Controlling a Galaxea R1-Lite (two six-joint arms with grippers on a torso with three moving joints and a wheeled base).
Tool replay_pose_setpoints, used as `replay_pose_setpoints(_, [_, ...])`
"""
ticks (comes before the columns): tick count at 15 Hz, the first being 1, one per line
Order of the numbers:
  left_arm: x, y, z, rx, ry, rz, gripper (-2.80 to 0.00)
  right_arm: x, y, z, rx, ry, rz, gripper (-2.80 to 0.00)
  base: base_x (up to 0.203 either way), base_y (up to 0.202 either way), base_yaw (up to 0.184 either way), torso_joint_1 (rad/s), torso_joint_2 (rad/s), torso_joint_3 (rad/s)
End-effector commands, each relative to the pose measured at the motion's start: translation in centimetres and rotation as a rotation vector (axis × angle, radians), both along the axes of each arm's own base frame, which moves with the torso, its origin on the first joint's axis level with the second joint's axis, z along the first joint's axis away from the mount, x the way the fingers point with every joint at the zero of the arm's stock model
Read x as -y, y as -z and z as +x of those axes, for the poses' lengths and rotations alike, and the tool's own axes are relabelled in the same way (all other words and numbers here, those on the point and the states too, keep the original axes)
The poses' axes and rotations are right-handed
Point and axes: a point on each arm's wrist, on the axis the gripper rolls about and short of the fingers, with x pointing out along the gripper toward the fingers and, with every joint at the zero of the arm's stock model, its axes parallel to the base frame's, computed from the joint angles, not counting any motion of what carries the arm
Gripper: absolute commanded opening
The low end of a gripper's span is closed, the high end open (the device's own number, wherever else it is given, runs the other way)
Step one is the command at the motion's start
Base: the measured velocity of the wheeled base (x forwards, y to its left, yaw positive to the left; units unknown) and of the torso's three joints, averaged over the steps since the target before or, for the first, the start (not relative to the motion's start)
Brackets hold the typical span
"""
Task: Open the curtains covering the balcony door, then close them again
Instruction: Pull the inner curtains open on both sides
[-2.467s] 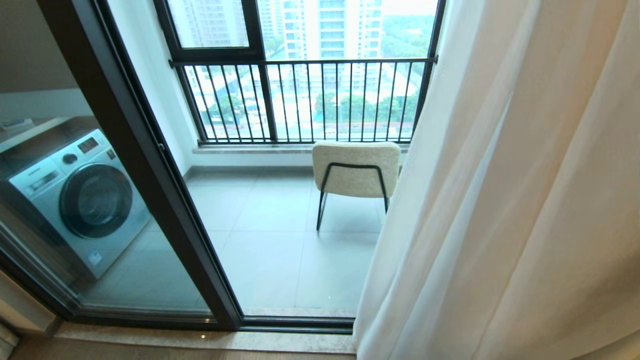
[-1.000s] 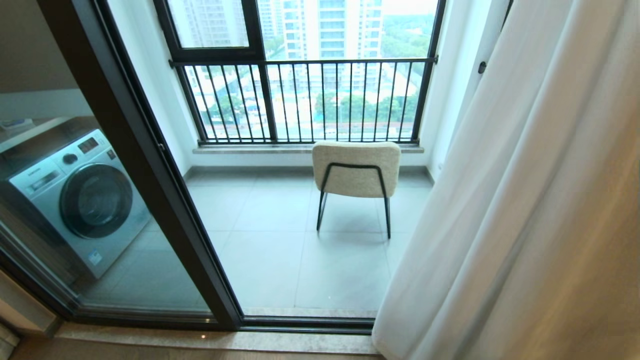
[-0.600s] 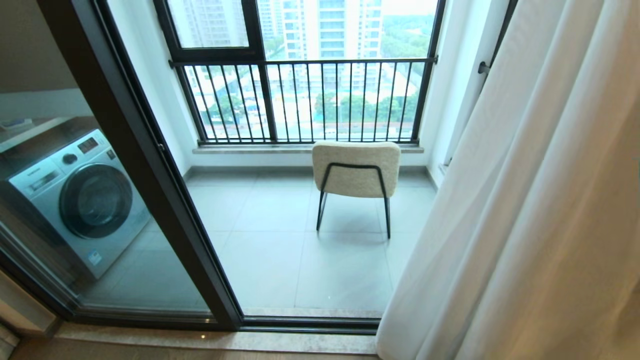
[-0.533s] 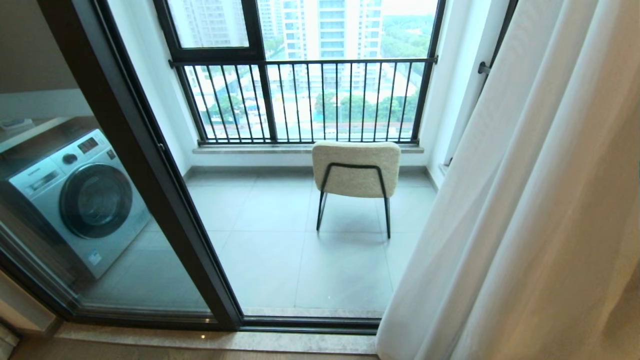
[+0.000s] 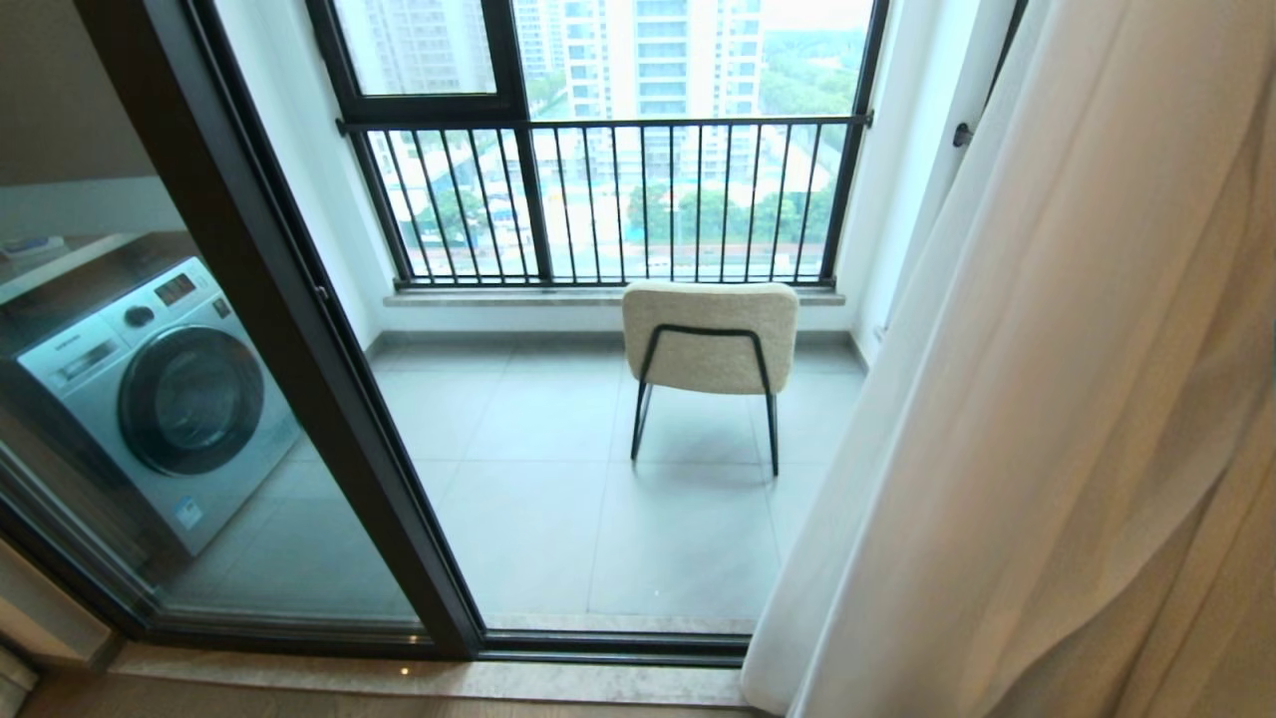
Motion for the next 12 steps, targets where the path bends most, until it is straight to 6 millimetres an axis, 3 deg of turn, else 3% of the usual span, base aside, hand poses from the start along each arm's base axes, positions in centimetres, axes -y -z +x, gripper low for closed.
replay_pose_setpoints(1, [0.0, 0.0, 0.0, 0.0, -0.001, 0.0, -2.8, -2.8, -0.1, 0.0, 0.009, -0.109, -0.01, -2.8, 0.0, 0.0, 0.0, 0.0, 0.0, 0.0])
replay_pose_setpoints(3, [0.0, 0.0, 0.0, 0.0, -0.001, 0.0, -2.8, -3.9, 0.4, 1.5, -0.011, -0.185, 0.014, -2.8, 0.0, 0.0, 0.0, 0.0, 0.0, 0.0])
replay_pose_setpoints(9, [0.0, 0.0, 0.0, 0.0, -0.001, 0.0, -2.8, -2.2, 2.4, 7.4, -0.042, -0.09, 0.138, -2.8, 0.0, 0.0, 0.0, 0.0, 0.0, 0.0])
replay_pose_setpoints(12, [0.0, 0.0, 0.0, 0.0, 0.001, 0.0, -2.8, -1.4, 2.2, 10.1, 0.002, -0.055, 0.146, -2.8, 0.0, 0.0, 0.0, 0.0, 0.0, 0.0])
